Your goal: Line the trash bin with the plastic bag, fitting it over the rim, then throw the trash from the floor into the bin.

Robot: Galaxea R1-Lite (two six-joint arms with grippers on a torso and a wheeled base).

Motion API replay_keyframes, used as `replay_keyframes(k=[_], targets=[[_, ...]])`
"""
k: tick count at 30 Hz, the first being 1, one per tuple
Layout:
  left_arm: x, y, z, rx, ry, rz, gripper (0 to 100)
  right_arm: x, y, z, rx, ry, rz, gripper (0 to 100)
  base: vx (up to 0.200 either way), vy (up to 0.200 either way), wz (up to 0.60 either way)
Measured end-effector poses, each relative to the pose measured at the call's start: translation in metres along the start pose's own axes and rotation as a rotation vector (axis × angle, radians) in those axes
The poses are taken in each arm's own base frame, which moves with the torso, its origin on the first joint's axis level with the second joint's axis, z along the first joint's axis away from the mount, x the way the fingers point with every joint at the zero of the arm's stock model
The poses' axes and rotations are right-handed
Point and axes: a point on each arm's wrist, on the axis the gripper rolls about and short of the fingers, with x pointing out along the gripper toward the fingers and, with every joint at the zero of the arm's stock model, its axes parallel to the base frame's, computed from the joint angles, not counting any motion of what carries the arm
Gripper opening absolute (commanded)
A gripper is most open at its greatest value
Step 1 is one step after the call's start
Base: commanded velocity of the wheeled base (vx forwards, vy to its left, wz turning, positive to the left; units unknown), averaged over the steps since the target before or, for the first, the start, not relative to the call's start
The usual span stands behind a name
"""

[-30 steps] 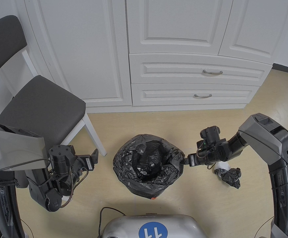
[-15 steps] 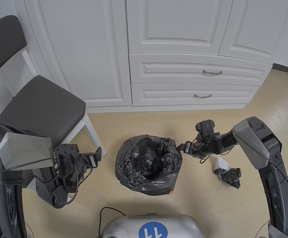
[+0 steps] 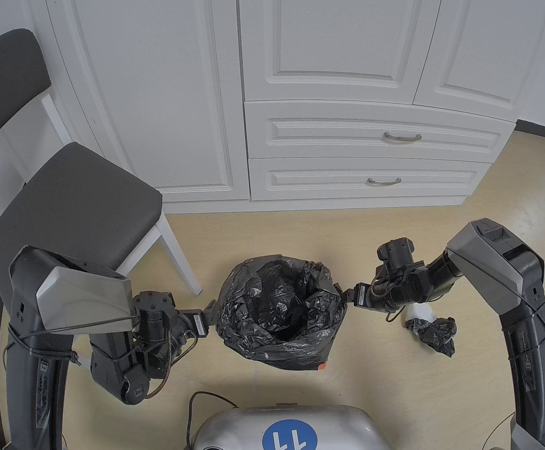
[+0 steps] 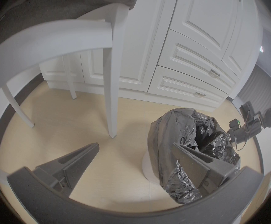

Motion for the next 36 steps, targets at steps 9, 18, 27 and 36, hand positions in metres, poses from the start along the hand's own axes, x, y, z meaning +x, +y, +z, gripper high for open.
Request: replay_keyframes(k=[9,18,27,36], targets=[[0.019,-0.007,-0.016,-0.045,0.006,-0.017,100,0.001,-0.001,-0.002,-0.009,0.007,-0.003,100,0.0,0.0,0.0],[0.036,-0.002,-0.029,-0.049,0.027,-0.036,100,0.003,-0.002,-0.003,-0.014,0.008,-0.005,100,0.0,0.0,0.0],[0.049,0.003,-0.032,-0.055,0.058,-0.01,100,0.004,-0.003,-0.004,-0.026,0.011,-0.007,100,0.0,0.0,0.0],[0.044,0.003,-0.021,-0.079,0.022,-0.017,100,0.005,-0.004,-0.005,-0.026,0.013,-0.009,100,0.0,0.0,0.0]])
